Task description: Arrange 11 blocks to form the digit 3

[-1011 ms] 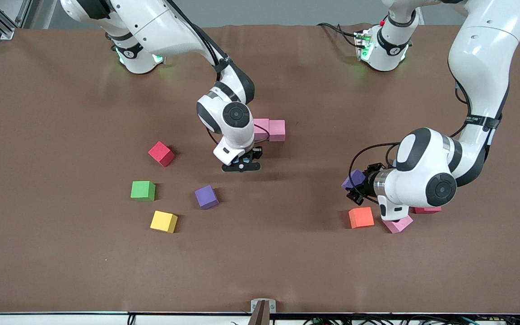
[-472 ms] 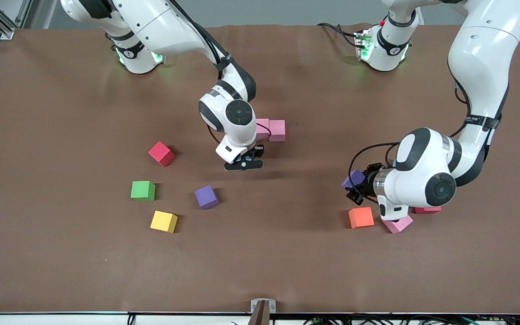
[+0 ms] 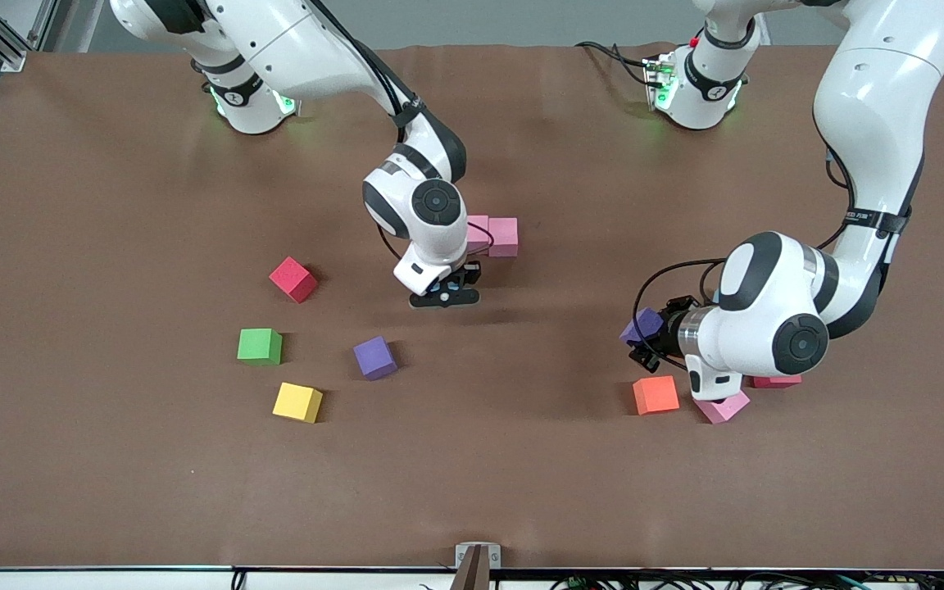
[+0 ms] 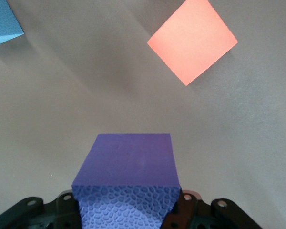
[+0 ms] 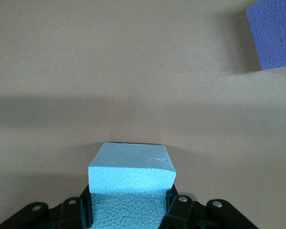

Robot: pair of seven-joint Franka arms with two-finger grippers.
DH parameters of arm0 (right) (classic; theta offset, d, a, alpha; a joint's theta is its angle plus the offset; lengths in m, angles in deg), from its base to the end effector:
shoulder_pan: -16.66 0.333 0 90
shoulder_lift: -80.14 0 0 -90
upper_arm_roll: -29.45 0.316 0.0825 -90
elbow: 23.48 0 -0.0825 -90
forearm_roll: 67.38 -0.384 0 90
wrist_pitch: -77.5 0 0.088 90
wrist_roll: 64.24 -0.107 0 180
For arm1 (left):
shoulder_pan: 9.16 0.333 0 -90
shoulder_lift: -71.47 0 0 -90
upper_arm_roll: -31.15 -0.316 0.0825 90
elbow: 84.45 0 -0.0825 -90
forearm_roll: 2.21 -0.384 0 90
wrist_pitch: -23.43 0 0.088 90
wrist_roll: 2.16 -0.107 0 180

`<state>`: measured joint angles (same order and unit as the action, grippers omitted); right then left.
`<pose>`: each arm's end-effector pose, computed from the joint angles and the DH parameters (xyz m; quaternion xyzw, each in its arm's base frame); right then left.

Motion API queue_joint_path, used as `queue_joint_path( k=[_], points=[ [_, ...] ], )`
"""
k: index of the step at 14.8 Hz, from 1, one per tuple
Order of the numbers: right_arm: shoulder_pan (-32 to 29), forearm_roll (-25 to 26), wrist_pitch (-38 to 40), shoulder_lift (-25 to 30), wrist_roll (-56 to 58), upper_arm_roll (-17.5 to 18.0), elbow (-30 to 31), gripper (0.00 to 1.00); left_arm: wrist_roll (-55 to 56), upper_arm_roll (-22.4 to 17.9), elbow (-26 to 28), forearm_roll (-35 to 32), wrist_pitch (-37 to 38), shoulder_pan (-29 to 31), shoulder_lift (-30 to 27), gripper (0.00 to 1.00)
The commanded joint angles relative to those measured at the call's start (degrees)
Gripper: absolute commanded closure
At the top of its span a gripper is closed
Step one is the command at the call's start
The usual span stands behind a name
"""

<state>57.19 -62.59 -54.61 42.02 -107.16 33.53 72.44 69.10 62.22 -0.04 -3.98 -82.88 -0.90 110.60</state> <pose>0.4873 0.4713 0.2141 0.9992 0.0360 -0.0054 0.0169 0.6542 -0.2045 0.3060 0.8845 0.4277 -0.1836 0.0311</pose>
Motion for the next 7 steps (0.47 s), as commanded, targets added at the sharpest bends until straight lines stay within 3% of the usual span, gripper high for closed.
queue_joint_path(
  k=[1, 7],
  points=[
    [0.2, 0.9, -0.4, 0.3, 0.3, -0.3, 0.8, 0.97, 0.5, 0.0, -0.1, -1.3, -0.1, -0.1, -0.1, 1.0],
    [0.2, 0.9, -0.7, 0.0, 0.6, -0.3, 0.8, 0.97, 0.4, 0.0, -0.1, -1.3, -0.1, -0.2, -0.1, 1.0]
  ],
)
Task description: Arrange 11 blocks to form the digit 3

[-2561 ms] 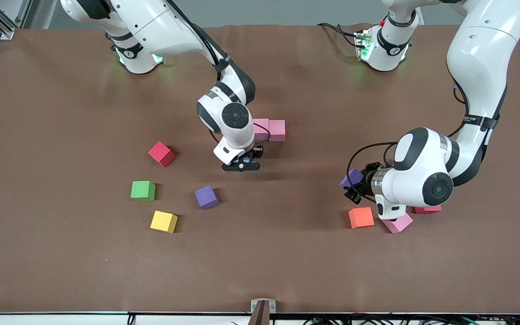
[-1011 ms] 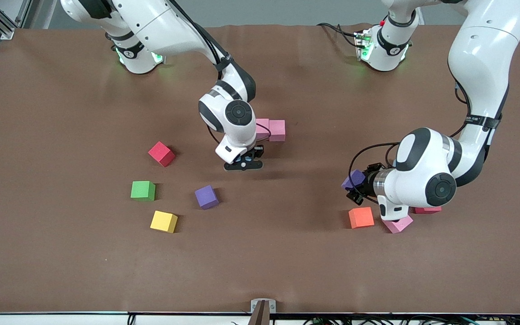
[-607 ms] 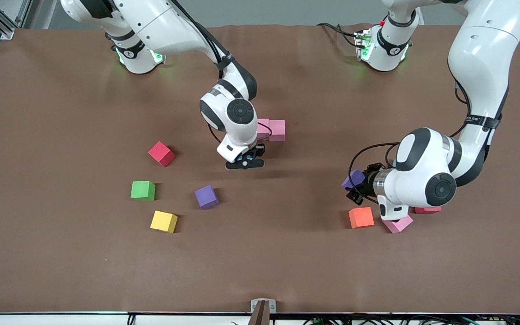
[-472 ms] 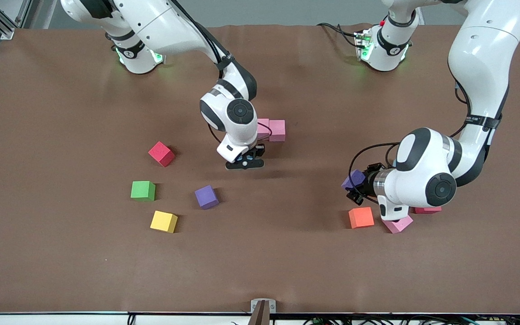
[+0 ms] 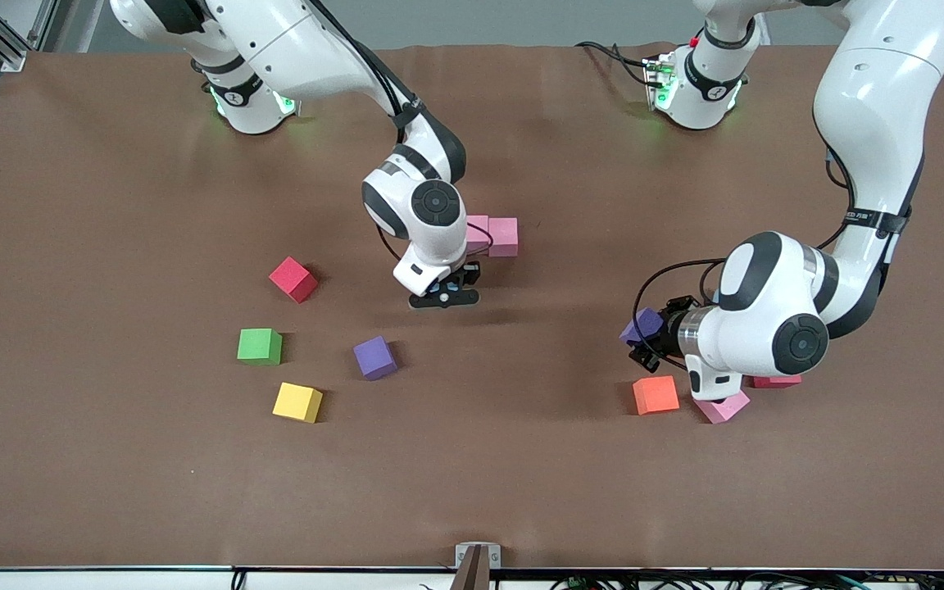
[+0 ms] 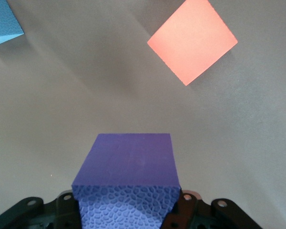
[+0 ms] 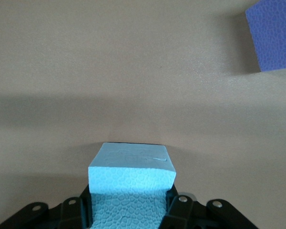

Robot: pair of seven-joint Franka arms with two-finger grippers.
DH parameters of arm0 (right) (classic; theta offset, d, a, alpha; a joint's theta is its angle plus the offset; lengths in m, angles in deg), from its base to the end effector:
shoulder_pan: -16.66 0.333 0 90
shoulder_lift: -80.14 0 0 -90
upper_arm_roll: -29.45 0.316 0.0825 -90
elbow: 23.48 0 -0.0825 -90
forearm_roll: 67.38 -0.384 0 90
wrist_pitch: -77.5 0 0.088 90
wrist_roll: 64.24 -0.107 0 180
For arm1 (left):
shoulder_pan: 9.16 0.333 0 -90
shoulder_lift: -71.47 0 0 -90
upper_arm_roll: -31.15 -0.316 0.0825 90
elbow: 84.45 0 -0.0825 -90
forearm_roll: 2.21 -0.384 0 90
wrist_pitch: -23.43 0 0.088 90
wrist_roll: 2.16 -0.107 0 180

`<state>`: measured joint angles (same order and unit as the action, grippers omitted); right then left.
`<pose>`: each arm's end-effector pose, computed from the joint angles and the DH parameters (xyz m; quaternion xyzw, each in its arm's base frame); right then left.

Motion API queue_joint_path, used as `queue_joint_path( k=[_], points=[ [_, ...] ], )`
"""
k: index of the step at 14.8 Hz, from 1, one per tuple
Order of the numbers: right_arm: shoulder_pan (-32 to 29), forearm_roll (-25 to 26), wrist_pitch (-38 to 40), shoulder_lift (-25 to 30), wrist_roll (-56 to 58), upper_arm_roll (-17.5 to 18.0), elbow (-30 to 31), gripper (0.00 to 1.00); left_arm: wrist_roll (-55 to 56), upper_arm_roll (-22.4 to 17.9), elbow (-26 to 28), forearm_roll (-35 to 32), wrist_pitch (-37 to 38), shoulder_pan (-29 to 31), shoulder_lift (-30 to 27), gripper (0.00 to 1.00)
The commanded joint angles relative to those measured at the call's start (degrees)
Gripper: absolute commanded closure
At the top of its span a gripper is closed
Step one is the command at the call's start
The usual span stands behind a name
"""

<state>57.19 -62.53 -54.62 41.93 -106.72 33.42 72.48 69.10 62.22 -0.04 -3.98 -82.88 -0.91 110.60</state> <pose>0.4878 0.4702 0.2127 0.9990 0.0395 -0.0057 0.0183 0.6542 -0.2046 0.3060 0.8846 0.4276 -0.1836 0.0311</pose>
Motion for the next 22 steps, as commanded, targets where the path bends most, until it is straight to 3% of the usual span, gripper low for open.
queue_joint_path(
  k=[1, 5, 6, 7, 8, 9, 18, 22],
  points=[
    [0.2, 0.9, -0.8, 0.1, 0.1, -0.2, 0.7, 0.97, 0.4, 0.0, -0.1, -1.3, -0.1, -0.1, -0.1, 1.0],
    [0.2, 0.9, -0.8, 0.0, 0.1, -0.2, 0.7, 0.96, 0.2, 0.0, -0.1, -1.3, -0.1, 0.1, -0.1, 1.0],
    [0.2, 0.9, -0.8, 0.0, 0.1, -0.2, 0.7, 0.93, 0.2, 0.0, -0.1, -1.3, -0.1, 0.1, 0.0, 1.0],
    [0.1, 0.9, -0.8, 0.0, 0.0, -0.2, 0.7, 0.83, 0.2, 0.0, -0.1, -1.3, -0.1, 0.0, 0.0, 1.0],
    [-0.1, 0.8, -0.8, 0.0, -0.7, -0.2, 0.7, 0.51, 0.2, 0.0, -0.1, -1.3, -0.1, 0.0, 0.0, 1.0],
    [0.0, 0.8, -0.7, -0.1, -0.6, -0.2, 0.7, 0.01, 0.2, 0.0, 0.0, -1.3, -0.1, 0.1, 0.0, 1.0],
    [-0.7, 0.9, 0.3, 0.7, 2.0, -0.2, -0.1, 0.0, 0.3, 0.0, -0.1, -1.3, -0.1, 0.3, 0.0, 0.99],
    [-2.1, 0.5, 8.1, 2.2, 4.9, -0.2, -3.5, 0.0, 0.3, 0.0, 0.0, -1.4, -0.1, 0.3, 0.0, 0.99]
  ],
)
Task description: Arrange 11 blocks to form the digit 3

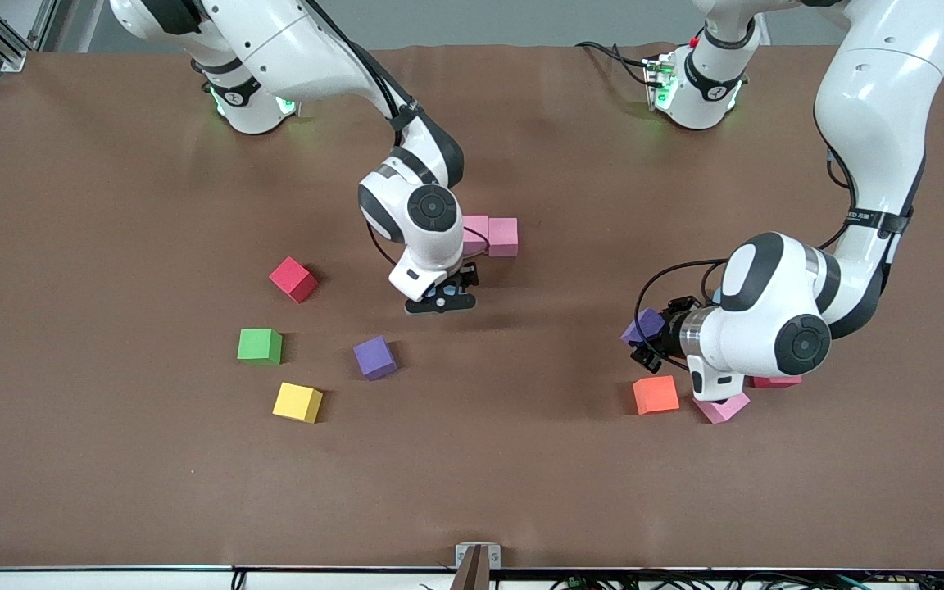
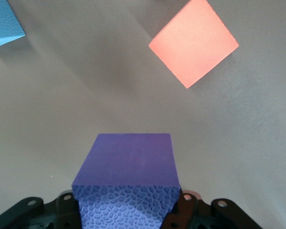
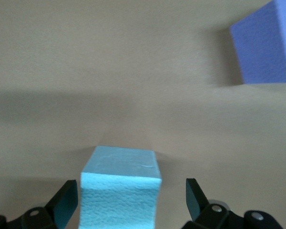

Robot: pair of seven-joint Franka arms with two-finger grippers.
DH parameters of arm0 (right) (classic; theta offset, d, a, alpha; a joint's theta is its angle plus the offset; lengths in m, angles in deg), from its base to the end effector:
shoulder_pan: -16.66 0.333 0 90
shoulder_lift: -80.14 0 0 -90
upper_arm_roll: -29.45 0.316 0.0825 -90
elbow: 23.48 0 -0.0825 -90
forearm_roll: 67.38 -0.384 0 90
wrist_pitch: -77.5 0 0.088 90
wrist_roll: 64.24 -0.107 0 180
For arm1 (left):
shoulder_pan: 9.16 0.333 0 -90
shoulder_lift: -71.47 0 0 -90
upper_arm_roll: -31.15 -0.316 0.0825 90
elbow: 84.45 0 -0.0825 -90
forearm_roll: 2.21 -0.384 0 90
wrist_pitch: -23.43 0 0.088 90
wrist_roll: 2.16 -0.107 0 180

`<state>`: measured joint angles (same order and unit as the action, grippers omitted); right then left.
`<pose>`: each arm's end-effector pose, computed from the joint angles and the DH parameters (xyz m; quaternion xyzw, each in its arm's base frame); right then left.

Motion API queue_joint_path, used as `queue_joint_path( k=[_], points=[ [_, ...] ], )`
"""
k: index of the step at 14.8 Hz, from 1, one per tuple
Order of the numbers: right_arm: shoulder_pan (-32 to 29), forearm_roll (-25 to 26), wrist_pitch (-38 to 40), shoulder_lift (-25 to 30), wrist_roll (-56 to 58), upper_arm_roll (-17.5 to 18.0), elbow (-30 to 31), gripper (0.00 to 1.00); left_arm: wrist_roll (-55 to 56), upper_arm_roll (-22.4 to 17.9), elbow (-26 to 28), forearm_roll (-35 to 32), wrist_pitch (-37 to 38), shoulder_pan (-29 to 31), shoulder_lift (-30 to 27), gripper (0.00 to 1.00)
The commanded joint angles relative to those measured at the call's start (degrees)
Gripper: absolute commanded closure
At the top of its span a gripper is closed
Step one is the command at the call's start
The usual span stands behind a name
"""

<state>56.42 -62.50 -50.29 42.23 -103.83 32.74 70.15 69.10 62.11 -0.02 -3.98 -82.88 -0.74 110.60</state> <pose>0.5035 0.4606 0.2268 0.9980 0.0518 -0.0141 0.0323 0.6550 -0.2017 0.3055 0.8836 0.4296 -0.1835 0.0308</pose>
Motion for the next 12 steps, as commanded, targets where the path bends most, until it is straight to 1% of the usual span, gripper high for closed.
queue_joint_path(
  k=[1, 4, 8, 9, 10, 12],
  points=[
    [-2.5, 0.3, 5.1, 2.8, 3.1, 0.5, -1.3, 0.0, 0.3, 0.1, -0.1, -1.4, -0.1, 0.1, 0.0, 0.99],
    [-6.4, 0.2, 6.9, 5.3, 4.2, 0.4, -1.2, 0.0, 0.4, 0.2, -0.1, -1.3, -0.1, -0.2, 0.0, 0.99],
    [-14.3, 1.0, 6.0, 5.5, 4.4, 0.1, -1.3, 0.0, 0.3, 0.2, -0.1, -1.4, -0.1, -0.1, 0.1, 0.99],
    [-16.7, 1.0, 4.8, 5.3, 4.4, -0.4, -1.3, 0.0, 0.3, 0.2, -0.1, -1.4, -0.1, -0.1, 0.1, 0.99],
    [-18.9, 0.8, 2.0, 5.1, 4.5, -0.3, -1.2, 0.0, 0.3, 0.1, -0.1, -1.4, -0.1, -0.1, 0.1, 0.99],
    [-21.0, 0.9, 0.5, 4.8, 5.7, -0.3, -1.6, 0.0, 0.5, 0.2, 0.0, -1.3, -0.1, -0.3, 0.1, 0.99]
  ],
)
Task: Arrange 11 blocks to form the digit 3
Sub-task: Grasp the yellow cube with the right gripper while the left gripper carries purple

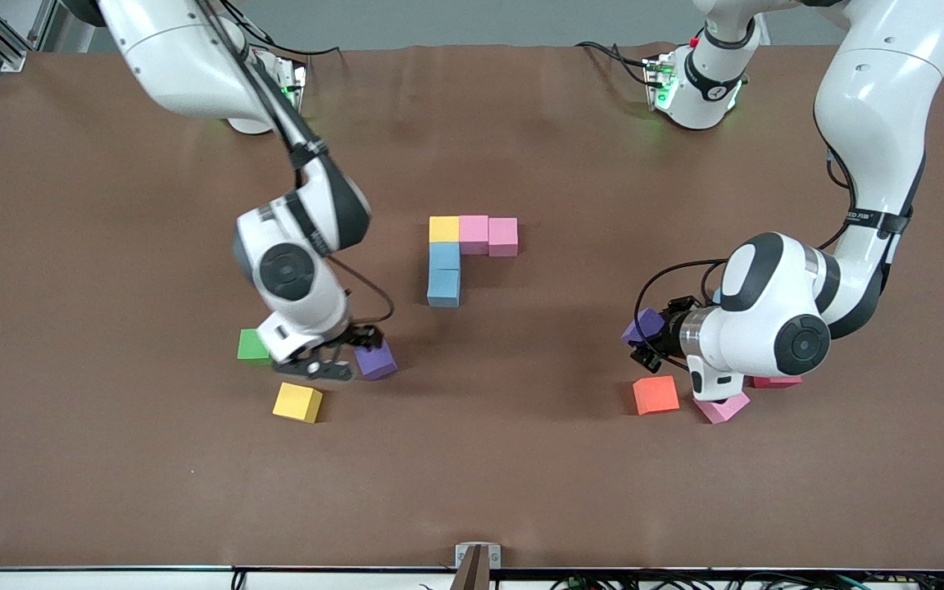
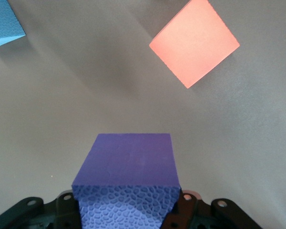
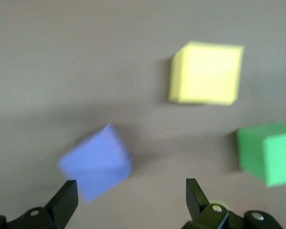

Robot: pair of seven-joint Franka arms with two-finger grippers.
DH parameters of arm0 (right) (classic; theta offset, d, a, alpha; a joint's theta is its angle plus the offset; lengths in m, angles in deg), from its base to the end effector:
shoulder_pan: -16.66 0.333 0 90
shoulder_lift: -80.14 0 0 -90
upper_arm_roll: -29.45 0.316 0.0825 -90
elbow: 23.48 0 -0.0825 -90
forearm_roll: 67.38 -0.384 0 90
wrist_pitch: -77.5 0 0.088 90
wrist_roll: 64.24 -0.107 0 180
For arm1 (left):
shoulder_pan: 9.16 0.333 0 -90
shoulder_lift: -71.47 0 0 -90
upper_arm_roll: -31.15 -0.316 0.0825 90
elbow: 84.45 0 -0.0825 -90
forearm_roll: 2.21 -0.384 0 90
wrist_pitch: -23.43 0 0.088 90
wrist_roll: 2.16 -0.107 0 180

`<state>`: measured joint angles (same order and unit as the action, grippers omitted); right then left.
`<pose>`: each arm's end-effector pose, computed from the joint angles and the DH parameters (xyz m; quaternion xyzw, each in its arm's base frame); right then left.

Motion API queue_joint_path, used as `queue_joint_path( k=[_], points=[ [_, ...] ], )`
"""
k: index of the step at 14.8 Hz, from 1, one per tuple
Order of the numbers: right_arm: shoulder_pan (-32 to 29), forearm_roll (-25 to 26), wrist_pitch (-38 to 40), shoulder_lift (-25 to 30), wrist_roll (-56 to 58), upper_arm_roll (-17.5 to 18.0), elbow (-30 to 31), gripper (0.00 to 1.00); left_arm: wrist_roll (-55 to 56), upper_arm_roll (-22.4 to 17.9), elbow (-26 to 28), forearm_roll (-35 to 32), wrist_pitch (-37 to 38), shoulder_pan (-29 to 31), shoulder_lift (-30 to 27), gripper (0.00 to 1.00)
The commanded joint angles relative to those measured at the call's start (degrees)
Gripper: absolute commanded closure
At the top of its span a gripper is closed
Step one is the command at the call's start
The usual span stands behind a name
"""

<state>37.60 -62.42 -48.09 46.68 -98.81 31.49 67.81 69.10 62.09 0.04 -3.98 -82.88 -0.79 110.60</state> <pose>0.6426 0.2655 0.2946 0.9965 -0.0791 0.0190 0.0188 0.6546 -0.2021 0.3050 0.8837 0.4293 -0.1838 0.0303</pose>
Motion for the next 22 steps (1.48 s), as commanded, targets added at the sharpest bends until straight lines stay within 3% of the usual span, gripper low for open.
queue_joint_path(
  k=[1, 9, 13, 18, 22],
  points=[
    [-2.9, 0.9, -1.8, -0.8, 2.7, 0.9, -0.3, 0.0, 0.6, 0.1, 0.1, -1.4, -0.1, -0.4, 0.1, 0.99],
    [-8.2, 1.0, -6.0, -9.2, 9.0, 0.8, -6.3, 0.0, 10.5, 0.2, 0.7, -0.8, -1.4, -3.0, 0.2, 0.99],
    [-8.5, 1.0, -6.3, -11.7, 10.3, 0.7, -9.2, 0.0, 24.0, 0.8, 7.0, -0.3, -10.6, -4.4, -0.5, 0.99],
    [-8.5, 1.1, -9.6, -14.9, 10.4, 0.7, -10.8, 0.01, 37.7, 0.7, 8.2, -0.3, -18.5, -12.0, 0.1, 0.99],
    [-8.4, 1.1, -9.6, -15.3, 10.1, 0.7, -10.8, 0.1, 50.1, 0.7, 13.6, -0.4, -29.1, -16.4, 0.1, 0.97]
  ],
)
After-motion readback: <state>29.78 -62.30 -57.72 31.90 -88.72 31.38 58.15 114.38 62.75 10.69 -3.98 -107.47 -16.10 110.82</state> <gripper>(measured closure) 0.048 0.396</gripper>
